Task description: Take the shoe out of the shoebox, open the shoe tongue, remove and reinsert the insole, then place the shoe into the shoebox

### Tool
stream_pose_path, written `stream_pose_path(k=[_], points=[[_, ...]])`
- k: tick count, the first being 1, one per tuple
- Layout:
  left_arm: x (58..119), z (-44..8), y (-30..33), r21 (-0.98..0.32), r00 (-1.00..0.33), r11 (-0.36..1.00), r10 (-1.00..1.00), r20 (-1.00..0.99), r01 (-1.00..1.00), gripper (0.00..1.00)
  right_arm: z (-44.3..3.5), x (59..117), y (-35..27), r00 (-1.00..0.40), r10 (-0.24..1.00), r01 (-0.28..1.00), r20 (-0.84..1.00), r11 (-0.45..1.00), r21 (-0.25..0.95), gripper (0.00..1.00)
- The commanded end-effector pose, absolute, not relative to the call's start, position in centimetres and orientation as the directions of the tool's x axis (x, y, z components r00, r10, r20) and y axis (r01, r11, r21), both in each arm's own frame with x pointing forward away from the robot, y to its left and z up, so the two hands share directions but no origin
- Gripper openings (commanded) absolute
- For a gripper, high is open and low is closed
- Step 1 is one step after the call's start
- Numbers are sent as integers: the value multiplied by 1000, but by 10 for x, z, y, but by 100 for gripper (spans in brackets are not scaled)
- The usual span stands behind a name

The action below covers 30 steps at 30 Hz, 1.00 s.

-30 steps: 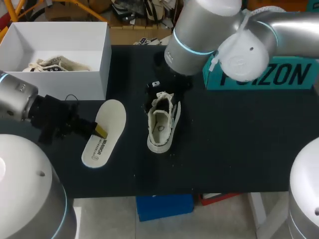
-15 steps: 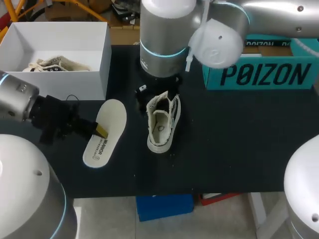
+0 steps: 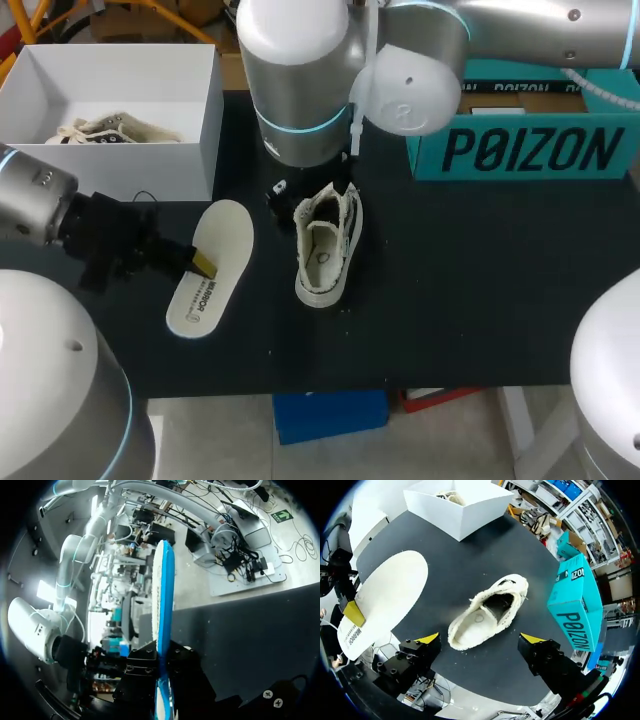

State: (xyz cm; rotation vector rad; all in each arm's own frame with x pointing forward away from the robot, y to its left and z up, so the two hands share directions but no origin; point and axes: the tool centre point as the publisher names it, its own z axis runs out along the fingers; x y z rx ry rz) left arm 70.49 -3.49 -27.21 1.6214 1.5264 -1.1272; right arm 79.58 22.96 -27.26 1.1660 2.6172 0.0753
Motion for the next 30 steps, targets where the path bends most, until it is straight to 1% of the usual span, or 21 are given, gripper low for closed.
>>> stream_pose_path(k=[1,6,14,19,26,30], points=[[704,-272,-35,-106,-39,-125,447,-894,986,0,-282,795,250,-713,575,612,-401,789,43,100],[704,-272,-35,-106,-39,-125,447,-894,986,0,-294,791,252,-735,520,574,-436,819,9,100],[704,-272,-35,-106,-39,-125,447,-894,986,0,-309,790,251,-737,512,561,-441,827,23,100],[704,-272,-35,-106,-39,-125,447,-894,986,0,-318,791,250,-737,503,540,-451,840,56,100],[704,-272,-35,-106,-39,-125,447,-894,986,0,-328,793,248,-767,418,446,-486,893,64,100],[704,-272,-35,-106,-39,-125,447,-894,986,0,-332,796,248,-787,369,414,-494,910,20,100]])
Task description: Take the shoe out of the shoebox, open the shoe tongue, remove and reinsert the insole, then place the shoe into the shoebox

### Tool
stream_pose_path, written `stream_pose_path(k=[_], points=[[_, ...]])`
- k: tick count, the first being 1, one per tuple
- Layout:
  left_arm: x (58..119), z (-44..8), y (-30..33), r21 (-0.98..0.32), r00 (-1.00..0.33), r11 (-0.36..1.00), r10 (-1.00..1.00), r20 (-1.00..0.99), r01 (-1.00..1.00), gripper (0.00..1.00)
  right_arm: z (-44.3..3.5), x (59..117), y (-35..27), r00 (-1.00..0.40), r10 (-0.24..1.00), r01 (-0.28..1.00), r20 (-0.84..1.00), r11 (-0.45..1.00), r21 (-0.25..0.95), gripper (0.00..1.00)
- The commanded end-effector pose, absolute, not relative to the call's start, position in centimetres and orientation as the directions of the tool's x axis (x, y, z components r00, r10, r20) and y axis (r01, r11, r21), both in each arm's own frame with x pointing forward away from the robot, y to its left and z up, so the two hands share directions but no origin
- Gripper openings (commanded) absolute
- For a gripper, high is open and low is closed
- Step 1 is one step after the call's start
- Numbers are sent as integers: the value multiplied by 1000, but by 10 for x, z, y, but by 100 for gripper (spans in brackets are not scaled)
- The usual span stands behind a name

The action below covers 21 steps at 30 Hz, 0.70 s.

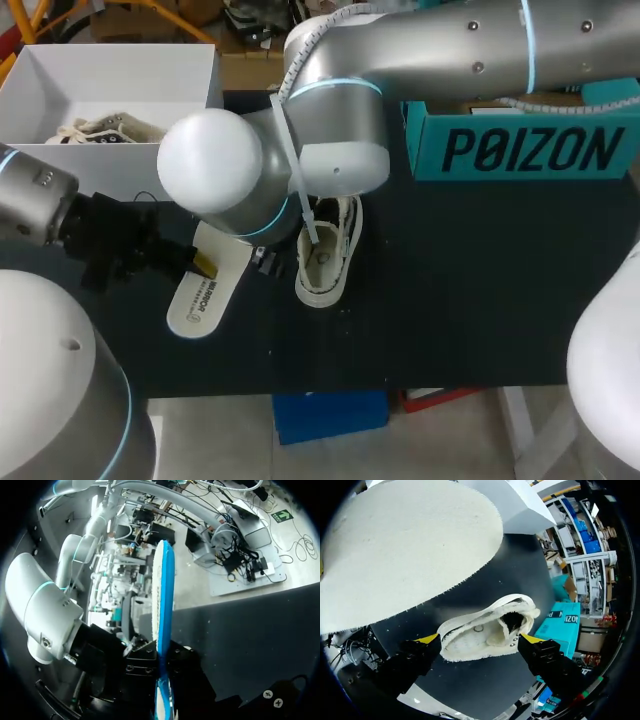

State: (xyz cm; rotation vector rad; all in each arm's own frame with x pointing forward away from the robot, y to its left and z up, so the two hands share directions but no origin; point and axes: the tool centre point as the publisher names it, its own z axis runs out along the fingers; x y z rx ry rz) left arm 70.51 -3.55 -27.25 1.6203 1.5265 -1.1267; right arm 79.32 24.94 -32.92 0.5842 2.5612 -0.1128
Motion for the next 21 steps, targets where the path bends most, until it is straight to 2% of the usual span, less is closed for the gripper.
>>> stream_pose_path(k=[1,21], points=[[704,-272,-35,-106,-39,-125,447,-894,986,0,-333,797,247,-788,363,411,-497,912,14,100],[704,-272,-35,-106,-39,-125,447,-894,986,0,-361,824,232,-799,298,361,-522,932,-20,100]])
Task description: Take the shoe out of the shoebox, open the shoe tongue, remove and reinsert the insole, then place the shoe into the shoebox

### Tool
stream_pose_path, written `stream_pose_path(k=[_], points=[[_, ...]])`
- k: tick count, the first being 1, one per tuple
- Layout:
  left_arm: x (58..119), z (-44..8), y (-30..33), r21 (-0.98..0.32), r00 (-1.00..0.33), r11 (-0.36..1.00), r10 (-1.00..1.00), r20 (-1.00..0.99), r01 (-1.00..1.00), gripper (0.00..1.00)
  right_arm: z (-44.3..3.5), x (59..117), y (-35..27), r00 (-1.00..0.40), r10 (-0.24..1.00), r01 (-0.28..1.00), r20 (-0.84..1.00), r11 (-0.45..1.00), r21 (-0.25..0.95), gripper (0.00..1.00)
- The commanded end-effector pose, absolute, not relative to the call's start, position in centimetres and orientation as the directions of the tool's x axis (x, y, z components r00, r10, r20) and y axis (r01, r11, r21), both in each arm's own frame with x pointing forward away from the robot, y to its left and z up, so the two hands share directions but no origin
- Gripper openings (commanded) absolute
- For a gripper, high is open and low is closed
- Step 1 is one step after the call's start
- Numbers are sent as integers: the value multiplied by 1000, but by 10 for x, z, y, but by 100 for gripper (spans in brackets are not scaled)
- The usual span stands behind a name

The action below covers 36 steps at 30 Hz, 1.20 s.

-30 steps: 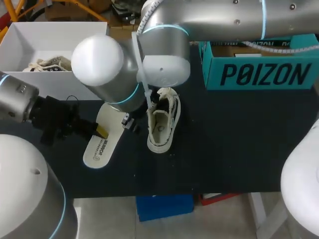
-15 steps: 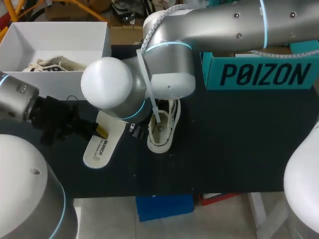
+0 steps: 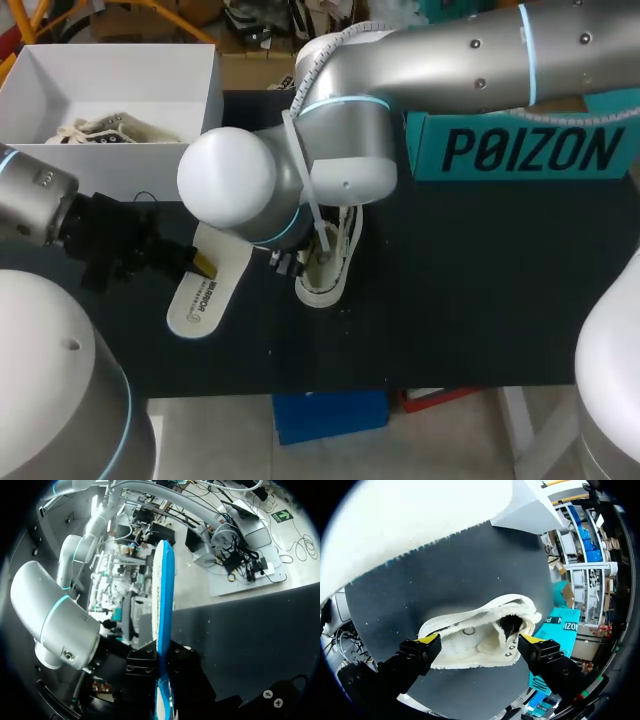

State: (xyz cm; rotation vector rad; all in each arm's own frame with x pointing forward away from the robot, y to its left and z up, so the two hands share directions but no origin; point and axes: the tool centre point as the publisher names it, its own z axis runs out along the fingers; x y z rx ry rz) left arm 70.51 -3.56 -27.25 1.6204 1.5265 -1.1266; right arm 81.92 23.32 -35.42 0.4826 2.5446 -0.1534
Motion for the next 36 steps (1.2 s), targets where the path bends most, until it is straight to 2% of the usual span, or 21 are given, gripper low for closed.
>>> stream_pose_path(k=[1,16,19,21,22,27,29,31,33,34,36], points=[[704,-272,-35,-106,-39,-125,447,-894,986,0,-362,825,232,-800,295,358,-522,934,-21,100],[704,-272,-35,-106,-39,-125,447,-894,986,0,-371,847,212,-814,258,328,-521,943,-46,98],[704,-272,-35,-106,-39,-125,447,-894,986,0,-370,851,207,-813,253,327,-525,944,-52,89],[704,-272,-35,-106,-39,-125,447,-894,986,0,-369,854,206,-812,251,326,-528,944,-53,77],[704,-272,-35,-106,-39,-125,447,-894,986,0,-368,855,205,-810,249,326,-531,944,-56,52],[704,-272,-35,-106,-39,-125,447,-894,986,0,-369,858,201,-808,253,332,-533,941,-58,41],[704,-272,-35,-106,-39,-125,447,-894,986,0,-369,859,200,-807,255,336,-533,940,-58,31],[704,-272,-35,-106,-39,-125,447,-894,986,0,-370,859,198,-804,262,343,-534,937,-57,15],[704,-272,-35,-106,-39,-125,447,-894,986,0,-370,860,197,-802,265,347,-535,936,-57,4],[704,-272,-35,-106,-39,-125,447,-894,986,0,-370,860,197,-801,266,348,-536,936,-56,0],[704,-272,-35,-106,-39,-125,447,-894,986,0,-370,860,197,-800,268,351,-537,935,-55,0]])
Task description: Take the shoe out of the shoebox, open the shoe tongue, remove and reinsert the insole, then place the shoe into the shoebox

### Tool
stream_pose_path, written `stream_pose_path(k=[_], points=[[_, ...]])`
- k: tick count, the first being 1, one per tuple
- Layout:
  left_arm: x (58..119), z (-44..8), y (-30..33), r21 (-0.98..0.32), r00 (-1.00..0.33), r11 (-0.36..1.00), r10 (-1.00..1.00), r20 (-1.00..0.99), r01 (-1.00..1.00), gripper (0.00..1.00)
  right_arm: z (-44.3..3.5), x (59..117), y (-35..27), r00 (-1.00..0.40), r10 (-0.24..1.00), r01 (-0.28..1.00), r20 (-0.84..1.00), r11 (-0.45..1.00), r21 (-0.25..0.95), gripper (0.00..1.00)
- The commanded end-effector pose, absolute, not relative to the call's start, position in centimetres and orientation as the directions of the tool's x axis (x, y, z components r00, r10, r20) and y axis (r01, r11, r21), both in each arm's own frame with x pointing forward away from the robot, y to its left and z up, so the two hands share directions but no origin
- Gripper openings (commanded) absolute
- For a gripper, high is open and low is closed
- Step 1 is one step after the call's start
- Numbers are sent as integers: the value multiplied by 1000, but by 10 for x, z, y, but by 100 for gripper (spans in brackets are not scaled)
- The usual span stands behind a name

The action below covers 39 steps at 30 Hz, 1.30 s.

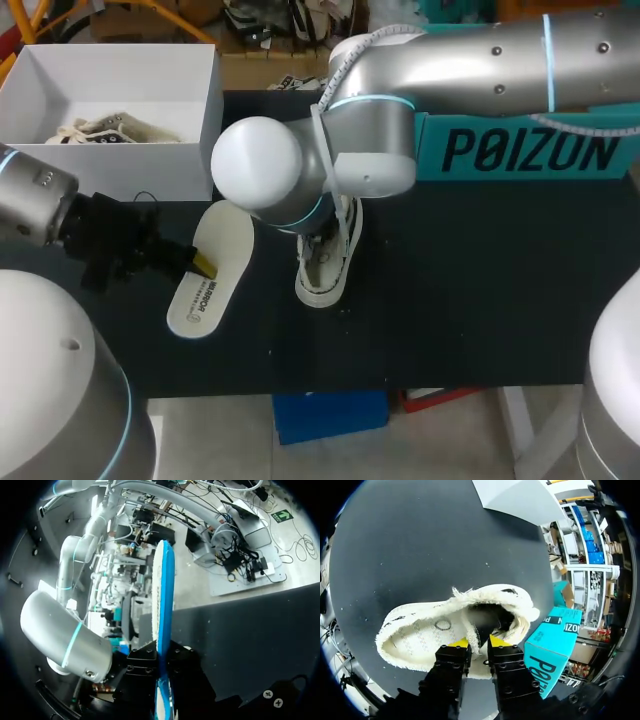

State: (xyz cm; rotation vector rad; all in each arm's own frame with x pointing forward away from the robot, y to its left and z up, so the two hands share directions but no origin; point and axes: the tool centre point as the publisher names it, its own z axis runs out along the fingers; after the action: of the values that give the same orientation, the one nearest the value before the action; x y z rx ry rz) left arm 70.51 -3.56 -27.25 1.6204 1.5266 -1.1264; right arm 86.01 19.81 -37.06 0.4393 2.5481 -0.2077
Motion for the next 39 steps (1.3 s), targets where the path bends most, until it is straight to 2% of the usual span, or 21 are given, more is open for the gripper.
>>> stream_pose_path(k=[1,7,23,39], points=[[704,-272,-35,-106,-39,-125,447,-894,986,0,-370,860,197,-799,270,353,-538,934,-54,0],[704,-272,-35,-106,-39,-125,447,-894,986,0,-370,863,198,-799,264,349,-541,935,-60,0],[704,-272,-35,-106,-39,-125,447,-894,986,0,-342,876,215,-832,92,236,-547,951,-200,0],[704,-272,-35,-106,-39,-125,447,-894,986,0,-318,897,216,-807,67,247,-587,941,-231,0]])
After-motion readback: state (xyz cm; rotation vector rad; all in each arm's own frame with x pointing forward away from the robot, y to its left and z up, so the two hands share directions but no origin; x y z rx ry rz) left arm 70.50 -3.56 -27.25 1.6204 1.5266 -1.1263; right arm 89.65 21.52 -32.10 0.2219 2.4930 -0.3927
